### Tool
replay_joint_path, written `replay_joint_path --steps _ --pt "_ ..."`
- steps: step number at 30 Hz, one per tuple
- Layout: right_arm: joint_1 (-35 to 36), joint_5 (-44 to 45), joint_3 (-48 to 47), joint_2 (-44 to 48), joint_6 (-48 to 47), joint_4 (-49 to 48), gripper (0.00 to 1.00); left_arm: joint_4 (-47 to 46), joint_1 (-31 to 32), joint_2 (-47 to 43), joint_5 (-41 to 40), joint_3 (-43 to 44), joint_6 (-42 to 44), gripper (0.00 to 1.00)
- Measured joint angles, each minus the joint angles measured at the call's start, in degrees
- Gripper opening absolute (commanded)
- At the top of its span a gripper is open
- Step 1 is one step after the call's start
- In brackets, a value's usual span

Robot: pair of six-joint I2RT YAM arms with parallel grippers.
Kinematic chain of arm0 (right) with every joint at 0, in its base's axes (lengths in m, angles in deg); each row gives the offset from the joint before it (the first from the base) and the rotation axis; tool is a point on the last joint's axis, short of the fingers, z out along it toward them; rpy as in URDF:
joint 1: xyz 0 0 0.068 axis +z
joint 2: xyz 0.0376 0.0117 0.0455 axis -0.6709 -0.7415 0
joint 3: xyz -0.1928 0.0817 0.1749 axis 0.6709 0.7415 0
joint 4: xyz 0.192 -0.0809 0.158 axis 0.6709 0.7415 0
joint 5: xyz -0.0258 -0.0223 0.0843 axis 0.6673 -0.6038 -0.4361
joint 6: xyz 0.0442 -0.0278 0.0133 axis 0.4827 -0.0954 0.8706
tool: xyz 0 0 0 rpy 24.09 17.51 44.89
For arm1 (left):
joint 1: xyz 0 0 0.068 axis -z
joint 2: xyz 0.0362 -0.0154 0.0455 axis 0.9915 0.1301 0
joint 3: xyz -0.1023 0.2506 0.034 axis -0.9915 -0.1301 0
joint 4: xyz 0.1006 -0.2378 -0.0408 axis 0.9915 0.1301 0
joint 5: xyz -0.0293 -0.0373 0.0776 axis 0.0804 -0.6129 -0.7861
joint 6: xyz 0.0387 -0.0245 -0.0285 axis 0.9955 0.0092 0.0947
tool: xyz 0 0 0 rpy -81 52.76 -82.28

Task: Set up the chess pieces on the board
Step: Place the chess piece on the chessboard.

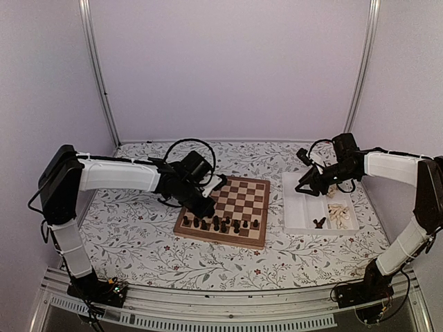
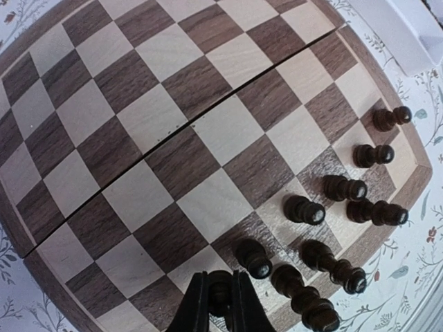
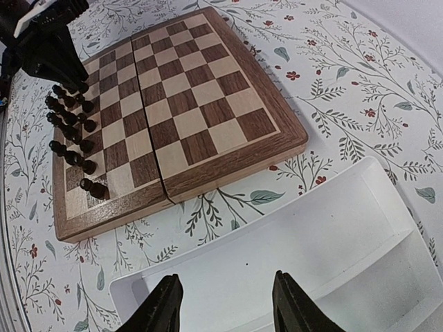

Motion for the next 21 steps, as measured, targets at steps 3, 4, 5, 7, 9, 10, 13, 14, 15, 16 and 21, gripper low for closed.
replay_joint_path --steps 3,4,5,7,9,10,13,14,15,16,21 --pt "0.0 -0.1 -0.1 -0.2 -0.2 0.0 0.48 0.2 -0.1 0.4 0.0 0.0 0.0 0.06" --pt "0.0 -0.1 -0.1 -0.3 -0.3 0.1 0.48 0.3 -0.1 0.6 0.0 0.0 0.0 0.06" --pt "0.0 -0.1 -0.1 -0.3 -0.4 0.1 0.48 0.4 -0.2 0.6 0.0 0.0 0.0 0.06" --pt "0.0 -0.1 -0.1 -0.4 -0.5 0.2 0.48 0.5 -0.2 0.7 -0.1 0.0 0.0 0.06" --pt "0.0 -0.2 -0.1 -0.6 -0.6 0.4 0.48 0.7 -0.2 0.7 -0.2 0.0 0.0 0.06" --pt "0.0 -0.2 -0.1 -0.6 -0.6 0.5 0.48 0.7 -0.2 0.7 -0.3 0.0 0.0 0.06" --pt "0.0 -0.2 -0.1 -0.7 -0.7 0.8 0.48 0.8 -0.2 0.7 -0.4 -0.1 0.0 0.06" --pt "0.0 -0.2 -0.2 -0.8 -0.7 0.9 0.48 0.8 -0.2 0.7 -0.4 -0.1 0.0 0.07" --pt "0.0 -0.2 -0.2 -0.9 -0.7 1.0 0.48 0.8 -0.2 0.7 -0.4 -0.1 0.0 0.09" --pt "0.0 -0.2 -0.3 -0.9 -0.7 1.1 0.48 0.8 -0.2 0.7 -0.4 -0.1 0.0 0.11" --pt "0.1 -0.3 -0.7 -0.9 -0.9 1.3 0.48 0.8 -0.2 1.4 -0.6 -0.1 0.1 0.15"
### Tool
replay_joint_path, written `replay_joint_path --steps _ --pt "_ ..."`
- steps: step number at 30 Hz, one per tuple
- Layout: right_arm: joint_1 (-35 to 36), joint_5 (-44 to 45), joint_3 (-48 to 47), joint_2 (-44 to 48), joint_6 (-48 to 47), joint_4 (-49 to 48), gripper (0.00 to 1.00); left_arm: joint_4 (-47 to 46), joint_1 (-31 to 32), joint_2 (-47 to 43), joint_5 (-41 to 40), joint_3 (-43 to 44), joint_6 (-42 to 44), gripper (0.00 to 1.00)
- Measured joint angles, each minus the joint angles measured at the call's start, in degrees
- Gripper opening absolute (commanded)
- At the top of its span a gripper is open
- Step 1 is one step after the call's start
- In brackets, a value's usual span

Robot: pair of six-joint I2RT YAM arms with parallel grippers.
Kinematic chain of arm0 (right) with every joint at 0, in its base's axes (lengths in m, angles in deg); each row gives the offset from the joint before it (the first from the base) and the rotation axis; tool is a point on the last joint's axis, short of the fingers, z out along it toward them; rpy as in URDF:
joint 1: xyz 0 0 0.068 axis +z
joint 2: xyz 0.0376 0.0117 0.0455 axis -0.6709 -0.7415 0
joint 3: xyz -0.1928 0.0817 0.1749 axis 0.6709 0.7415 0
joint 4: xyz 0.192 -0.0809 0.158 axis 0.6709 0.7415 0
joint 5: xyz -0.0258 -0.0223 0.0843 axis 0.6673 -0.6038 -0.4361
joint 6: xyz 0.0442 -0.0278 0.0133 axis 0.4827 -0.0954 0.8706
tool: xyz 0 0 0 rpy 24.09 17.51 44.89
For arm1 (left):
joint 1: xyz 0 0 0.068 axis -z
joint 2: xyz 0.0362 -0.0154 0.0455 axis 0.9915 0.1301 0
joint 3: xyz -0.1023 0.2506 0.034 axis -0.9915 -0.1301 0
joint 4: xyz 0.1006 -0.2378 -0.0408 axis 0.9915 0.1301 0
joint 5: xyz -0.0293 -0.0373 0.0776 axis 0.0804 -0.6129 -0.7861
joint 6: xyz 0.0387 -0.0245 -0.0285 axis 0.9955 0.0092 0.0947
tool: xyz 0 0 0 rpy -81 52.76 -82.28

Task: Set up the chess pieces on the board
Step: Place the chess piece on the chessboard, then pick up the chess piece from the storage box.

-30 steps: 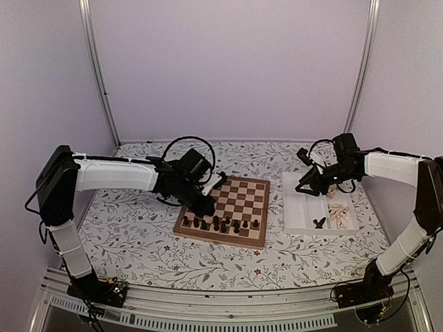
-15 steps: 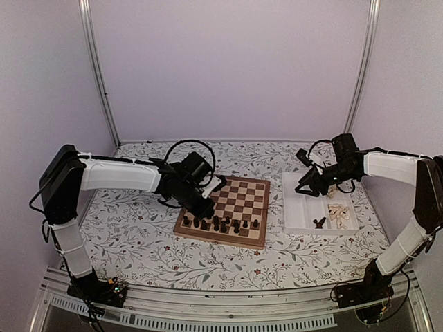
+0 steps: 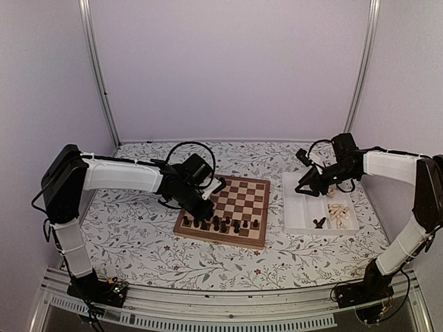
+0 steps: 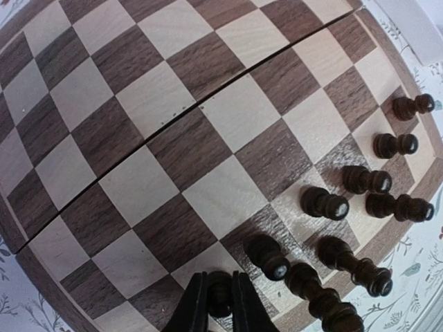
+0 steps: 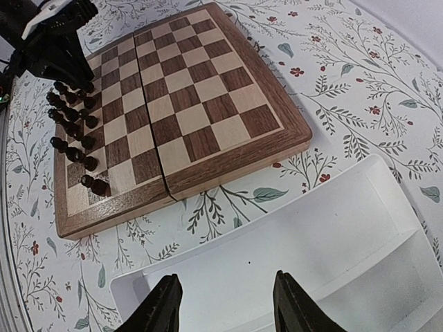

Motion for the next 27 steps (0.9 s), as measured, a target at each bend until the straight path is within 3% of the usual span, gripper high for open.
replay_joint_path --steps 12,20,27 --pt "0.2 -0.3 -0.4 0.0 -0.1 0.5 0.48 1.4 -0.1 0.8 -0.4 0.2 0.2 0.42" --pt "0.2 1.5 -3.3 1.8 -1.3 4.3 0.45 3.1 -0.4 -3.2 -3.2 4.4 0.8 0.46" --pt "0.2 7.1 -4.7 2.2 -8.0 12.1 0.39 2.8 -1.8 -6.6 -7.4 12.5 3.0 0.48"
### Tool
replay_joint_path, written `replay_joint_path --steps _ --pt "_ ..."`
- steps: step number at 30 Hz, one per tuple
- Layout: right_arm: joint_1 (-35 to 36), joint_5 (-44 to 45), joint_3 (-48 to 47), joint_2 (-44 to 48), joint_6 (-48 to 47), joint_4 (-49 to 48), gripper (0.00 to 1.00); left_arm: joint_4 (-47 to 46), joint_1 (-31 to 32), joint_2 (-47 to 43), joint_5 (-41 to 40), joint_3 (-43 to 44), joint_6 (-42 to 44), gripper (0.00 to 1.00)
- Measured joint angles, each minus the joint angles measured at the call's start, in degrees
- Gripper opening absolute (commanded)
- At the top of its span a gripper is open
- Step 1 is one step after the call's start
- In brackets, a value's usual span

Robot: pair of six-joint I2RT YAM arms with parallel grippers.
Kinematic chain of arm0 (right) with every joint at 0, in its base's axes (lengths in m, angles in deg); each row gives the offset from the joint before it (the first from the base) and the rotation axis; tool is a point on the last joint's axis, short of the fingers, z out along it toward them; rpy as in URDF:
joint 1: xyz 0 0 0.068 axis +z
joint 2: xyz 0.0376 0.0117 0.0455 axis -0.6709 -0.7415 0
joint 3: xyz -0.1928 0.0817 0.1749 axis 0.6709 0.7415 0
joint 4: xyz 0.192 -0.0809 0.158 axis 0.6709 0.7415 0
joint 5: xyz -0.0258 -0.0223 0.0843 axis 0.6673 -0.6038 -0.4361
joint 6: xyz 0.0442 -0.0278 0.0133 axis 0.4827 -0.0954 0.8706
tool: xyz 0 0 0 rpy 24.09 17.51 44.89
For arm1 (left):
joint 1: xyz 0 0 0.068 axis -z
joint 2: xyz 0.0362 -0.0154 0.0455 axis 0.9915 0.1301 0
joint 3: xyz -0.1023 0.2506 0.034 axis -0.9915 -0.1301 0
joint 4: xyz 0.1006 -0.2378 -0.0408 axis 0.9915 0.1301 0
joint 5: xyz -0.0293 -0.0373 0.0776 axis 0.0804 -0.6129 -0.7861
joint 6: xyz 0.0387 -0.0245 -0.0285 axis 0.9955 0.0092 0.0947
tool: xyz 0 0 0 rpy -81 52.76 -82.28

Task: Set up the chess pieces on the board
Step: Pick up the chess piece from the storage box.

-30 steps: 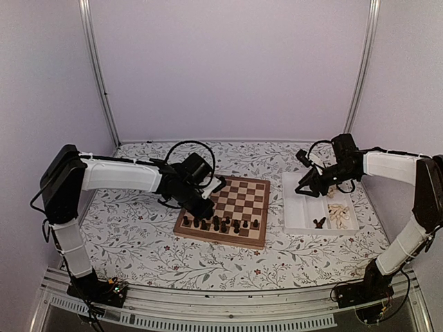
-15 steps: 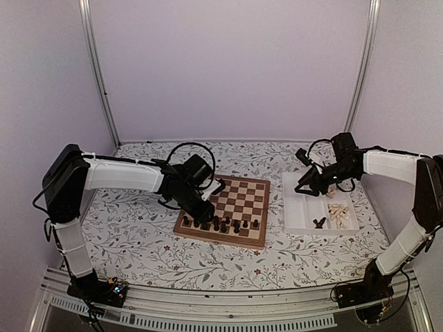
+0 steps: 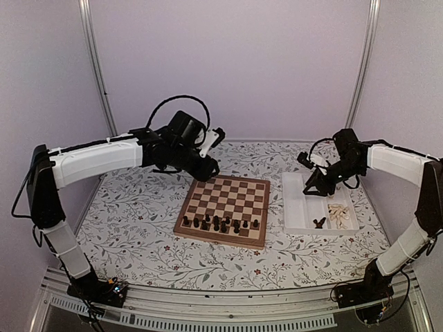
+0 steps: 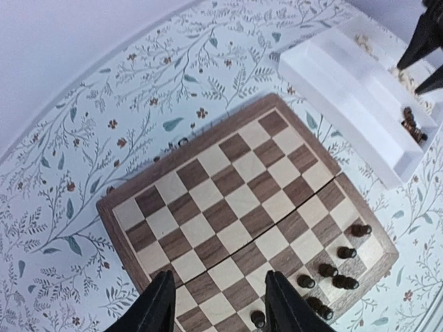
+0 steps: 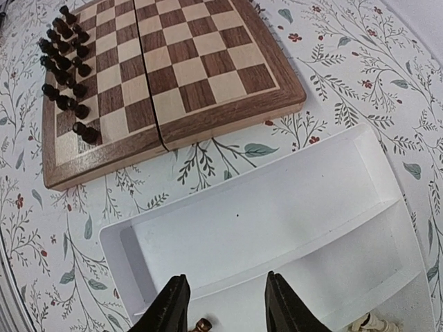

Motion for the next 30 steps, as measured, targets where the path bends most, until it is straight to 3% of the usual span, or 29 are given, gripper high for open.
replay_joint_path --steps 5,12,30 --pt "1.4 6.6 2.6 0.0 -5.9 2.4 0.39 -8.2 -0.1 -2.4 -0.2 -0.2 2.3 0.50" --pt "3.6 15.3 5.0 -0.8 -11.8 6.0 0.35 -19.7 -3.6 -7.5 0.9 -10.9 3.2 0.51" --pt "5.7 32.3 8.8 -4.7 -23.1 8.6 0.41 -22.3 -4.9 -7.7 4.5 -14.4 3.8 0.51"
